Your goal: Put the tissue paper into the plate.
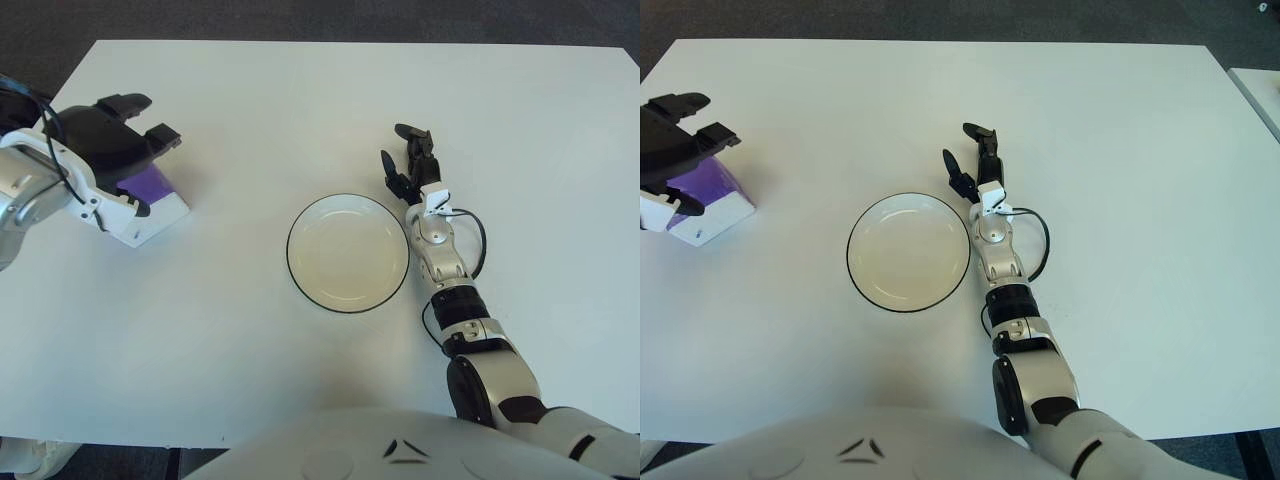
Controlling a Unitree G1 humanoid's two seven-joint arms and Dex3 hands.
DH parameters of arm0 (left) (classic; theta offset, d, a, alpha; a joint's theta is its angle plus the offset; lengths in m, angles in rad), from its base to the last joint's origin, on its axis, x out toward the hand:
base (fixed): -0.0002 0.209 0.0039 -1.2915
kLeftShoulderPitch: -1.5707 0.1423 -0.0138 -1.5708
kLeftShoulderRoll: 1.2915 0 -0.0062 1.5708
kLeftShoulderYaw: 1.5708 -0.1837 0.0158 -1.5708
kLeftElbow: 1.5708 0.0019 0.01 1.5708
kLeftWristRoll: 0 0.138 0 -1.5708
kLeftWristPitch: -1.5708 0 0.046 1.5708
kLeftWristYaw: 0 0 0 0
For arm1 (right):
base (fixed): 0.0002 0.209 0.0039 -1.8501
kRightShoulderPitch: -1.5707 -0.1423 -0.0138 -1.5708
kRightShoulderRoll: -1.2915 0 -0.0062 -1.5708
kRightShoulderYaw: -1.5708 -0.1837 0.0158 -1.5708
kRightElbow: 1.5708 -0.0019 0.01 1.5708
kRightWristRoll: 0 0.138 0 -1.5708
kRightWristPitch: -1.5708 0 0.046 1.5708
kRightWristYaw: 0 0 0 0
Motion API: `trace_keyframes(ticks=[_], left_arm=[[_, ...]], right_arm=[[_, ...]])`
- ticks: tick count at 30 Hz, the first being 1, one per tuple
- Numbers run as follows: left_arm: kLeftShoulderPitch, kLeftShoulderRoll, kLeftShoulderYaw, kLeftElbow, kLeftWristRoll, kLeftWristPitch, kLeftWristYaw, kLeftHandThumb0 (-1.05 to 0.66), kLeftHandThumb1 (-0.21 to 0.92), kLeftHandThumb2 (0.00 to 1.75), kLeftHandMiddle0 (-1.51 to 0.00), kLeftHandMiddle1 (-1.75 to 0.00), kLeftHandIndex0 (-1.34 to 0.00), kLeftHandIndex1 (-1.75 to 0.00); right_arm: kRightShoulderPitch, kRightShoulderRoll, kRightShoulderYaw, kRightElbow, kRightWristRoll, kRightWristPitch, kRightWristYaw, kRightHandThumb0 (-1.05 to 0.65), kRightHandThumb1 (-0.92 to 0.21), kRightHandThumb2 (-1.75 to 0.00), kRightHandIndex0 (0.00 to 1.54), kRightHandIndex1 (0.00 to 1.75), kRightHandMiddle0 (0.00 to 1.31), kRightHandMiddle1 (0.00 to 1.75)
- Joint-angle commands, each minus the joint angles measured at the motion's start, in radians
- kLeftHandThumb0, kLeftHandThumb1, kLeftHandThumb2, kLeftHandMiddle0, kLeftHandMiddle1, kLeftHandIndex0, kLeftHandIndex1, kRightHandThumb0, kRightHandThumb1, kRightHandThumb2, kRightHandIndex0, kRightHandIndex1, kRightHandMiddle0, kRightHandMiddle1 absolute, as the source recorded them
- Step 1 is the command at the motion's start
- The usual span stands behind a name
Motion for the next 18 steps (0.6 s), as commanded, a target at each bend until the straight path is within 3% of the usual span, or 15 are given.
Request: trace_keyframes(ticks=[1, 18], left_arm=[[-0.027, 0.002, -0.016, 0.027, -0.005, 0.003, 0.032, -0.85, 0.92, 0.34, 0.0, 0.0, 0.0, -0.56], [-0.106, -0.005, -0.071, 0.084, -0.082, 0.11, -0.084, -0.91, 0.92, 0.37, -0.02, -0.01, 0.0, -0.7]], right_arm=[[0.099, 0.003, -0.009, 0.103, 0.018, 0.089, 0.002, -0.72, -0.92, -0.41, 0.37, 0.08, 0.0, 0.87], [0.1, -0.008, -0.026, 0.098, 0.031, 0.096, 0.012, -0.7, -0.92, -0.39, 0.38, 0.08, 0.0, 0.9]])
